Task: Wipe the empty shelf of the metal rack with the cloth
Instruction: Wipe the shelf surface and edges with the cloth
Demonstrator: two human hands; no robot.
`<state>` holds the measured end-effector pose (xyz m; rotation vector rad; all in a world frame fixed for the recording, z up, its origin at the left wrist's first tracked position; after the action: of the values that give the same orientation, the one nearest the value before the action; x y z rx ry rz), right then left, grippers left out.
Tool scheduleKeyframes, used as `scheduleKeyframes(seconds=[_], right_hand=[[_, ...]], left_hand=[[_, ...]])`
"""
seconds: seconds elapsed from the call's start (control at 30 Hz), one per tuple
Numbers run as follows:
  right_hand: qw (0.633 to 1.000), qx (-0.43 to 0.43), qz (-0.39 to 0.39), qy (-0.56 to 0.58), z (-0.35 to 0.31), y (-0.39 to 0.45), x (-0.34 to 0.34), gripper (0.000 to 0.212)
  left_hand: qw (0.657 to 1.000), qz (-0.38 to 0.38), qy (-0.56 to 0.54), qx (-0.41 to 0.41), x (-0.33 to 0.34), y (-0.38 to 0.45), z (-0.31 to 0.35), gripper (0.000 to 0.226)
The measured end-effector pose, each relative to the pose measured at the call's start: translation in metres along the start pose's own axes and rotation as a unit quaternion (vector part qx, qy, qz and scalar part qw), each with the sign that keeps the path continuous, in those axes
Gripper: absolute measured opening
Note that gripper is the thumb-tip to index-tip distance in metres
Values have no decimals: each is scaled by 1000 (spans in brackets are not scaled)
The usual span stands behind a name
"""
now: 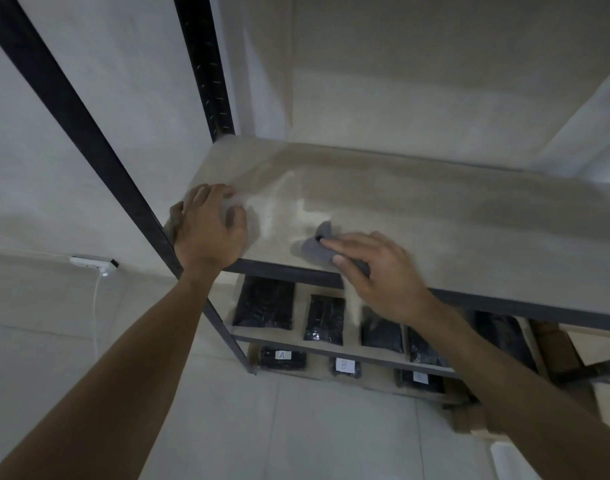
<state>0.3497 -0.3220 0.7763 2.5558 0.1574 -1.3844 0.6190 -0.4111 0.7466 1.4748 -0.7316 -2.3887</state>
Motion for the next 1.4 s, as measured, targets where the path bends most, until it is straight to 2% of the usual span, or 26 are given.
scheduleKeyframes(seconds=[0.1,0.2,0.27,0.37,0.43,0.53,0.77,1.0,1.07,1.17,1.27,1.33,1.4], right_hand=[[996,-27,-39,80,-11,-12,2,34],[995,-9,28,100,4,11,-21,31],[994,6,76,75,29,48,-44,29],[993,74,93,2,78,95,-68,32],[989,101,94,-46,99,98,-65,34],[988,97,107,-56,96,74,-49,36],[996,42,73,-27,28,5,-16,32],[996,-29,-43,79,-18,-21,-5,36],[995,-26,4,92,-11,-8,-19,35],[992,67,102,27,28,33,-47,33],[981,152,92,-84,54,58,-43,36],[980,144,90,-100,46,54,-23,36],[987,109,93,-69,28,40,-3,34]], left_hand=[[1000,2,-3,-6,-1,1,0,27],[1000,2,-6,-5,0,-1,-2,28],[1000,-3,-6,-11,1,-1,-3,29],[1000,-4,-6,-17,3,-1,-4,31],[1000,1,-9,-19,3,-1,-5,32],[1000,9,-9,-12,4,-1,-6,31],[1000,9,-6,-6,5,-2,-5,32],[1000,5,-6,1,4,0,-3,33],[1000,3,-7,-2,3,-1,-4,33],[1000,-4,-5,-6,3,-1,-5,32],[1000,-2,-6,-15,2,-1,-4,31],[1000,6,-7,-2,1,-2,-2,30],[1000,4,-6,0,0,-2,-2,31]])
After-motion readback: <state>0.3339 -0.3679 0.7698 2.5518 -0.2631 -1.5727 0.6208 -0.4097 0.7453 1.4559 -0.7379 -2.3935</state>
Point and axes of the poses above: each hand's wrist, its own y-axis towards the middle knuckle, its own x-axis out of the palm, z = x × y, the point moved 2 cm from there along y, towards the middle knuckle, and after that the axes turned 12 degrees about x, right-handed, at the moved point
